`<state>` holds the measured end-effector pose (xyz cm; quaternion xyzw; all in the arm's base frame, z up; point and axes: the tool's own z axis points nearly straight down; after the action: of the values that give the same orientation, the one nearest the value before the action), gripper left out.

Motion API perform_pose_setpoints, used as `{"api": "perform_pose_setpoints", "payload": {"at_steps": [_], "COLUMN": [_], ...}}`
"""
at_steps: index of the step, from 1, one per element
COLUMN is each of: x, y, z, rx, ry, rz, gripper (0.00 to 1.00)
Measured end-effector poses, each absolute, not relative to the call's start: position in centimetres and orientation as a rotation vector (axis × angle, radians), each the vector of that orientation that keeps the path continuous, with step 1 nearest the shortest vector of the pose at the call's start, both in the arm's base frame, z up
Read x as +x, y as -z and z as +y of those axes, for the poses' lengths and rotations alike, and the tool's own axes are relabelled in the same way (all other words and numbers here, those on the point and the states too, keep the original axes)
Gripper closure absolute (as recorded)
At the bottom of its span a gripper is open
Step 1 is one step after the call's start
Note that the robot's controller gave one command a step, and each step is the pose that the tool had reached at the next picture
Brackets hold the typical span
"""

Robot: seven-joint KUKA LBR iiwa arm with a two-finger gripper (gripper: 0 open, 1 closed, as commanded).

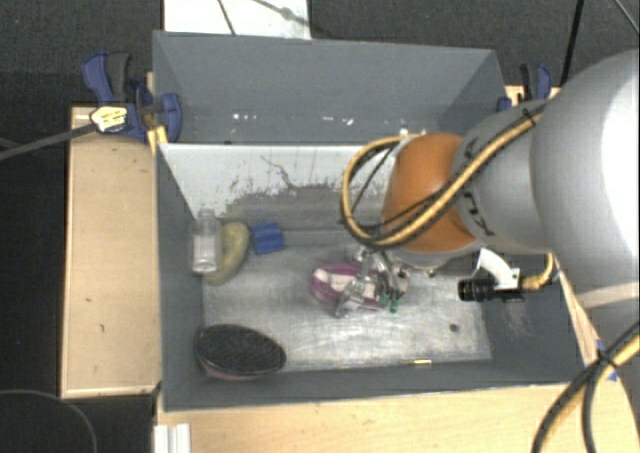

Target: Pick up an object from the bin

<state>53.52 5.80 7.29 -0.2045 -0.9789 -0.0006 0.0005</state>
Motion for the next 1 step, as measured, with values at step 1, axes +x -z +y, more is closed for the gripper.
{"api": "perform_pose_setpoints", "payload": {"at_steps": [1], "x": [53.66], "y": [-12.68], "z": [5.81], "rx": [-0.634], "ry": [0.003], "rz": [-3.082], "gripper": [1.0]}}
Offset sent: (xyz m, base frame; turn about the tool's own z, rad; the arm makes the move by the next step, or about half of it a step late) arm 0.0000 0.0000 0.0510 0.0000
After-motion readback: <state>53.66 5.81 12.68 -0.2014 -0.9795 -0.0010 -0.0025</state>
